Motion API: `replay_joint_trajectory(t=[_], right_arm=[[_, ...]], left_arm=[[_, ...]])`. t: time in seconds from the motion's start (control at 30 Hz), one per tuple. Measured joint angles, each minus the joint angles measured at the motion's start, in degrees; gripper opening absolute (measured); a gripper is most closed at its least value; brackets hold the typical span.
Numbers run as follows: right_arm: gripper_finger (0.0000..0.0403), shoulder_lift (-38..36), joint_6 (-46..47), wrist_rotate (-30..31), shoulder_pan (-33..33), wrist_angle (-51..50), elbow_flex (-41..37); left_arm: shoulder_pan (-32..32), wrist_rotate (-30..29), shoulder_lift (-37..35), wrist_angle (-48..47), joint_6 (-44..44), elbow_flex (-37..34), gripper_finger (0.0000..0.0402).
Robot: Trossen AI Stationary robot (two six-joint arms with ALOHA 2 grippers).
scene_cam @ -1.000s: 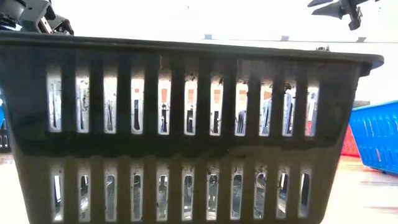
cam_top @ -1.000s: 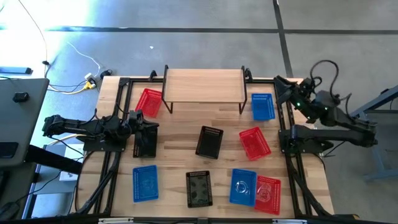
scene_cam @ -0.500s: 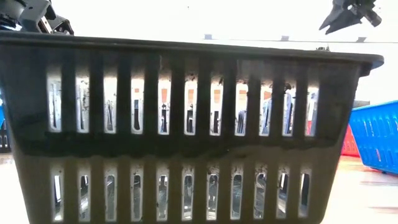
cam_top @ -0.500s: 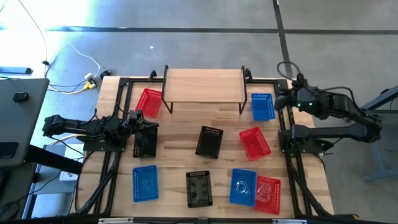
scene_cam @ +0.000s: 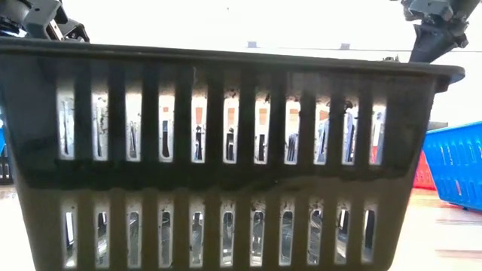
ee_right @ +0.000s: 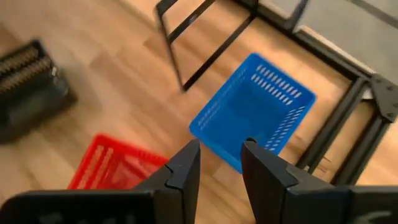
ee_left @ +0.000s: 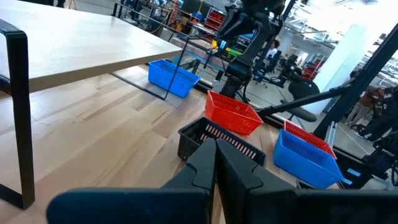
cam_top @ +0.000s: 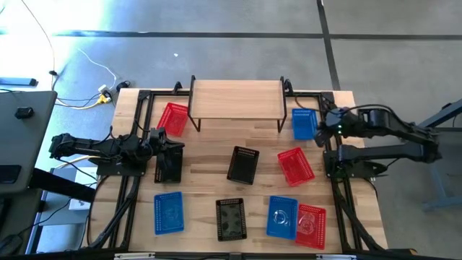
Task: Stack baskets on shelf by color
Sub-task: Put the top blue bin on the shelf
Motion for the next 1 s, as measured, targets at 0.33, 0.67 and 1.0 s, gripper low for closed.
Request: replay_joint_trajectory(t=[0.33, 0.67, 1.0], right_arm=[[0.0104, 10.91, -11.75, -5.57, -0.12, -0.17, -0.02], [0.0103, 21.57, -15.67, -4.73, -2.45, -1.77, -0.02], [0.0104, 25.76, -20.93, -8.56, -5.01, -1.67, -0.02]], left_arm=[[0.00, -0.13, -0.01, -0.02, -2.31, 0.00, 0.0003], [0.02, -0.24, -0.02, -0.02, -2.53, 0.00, 0.0003], [0.01, -0.24, 0.00, -0.02, -2.59, 0.01, 0.0003]])
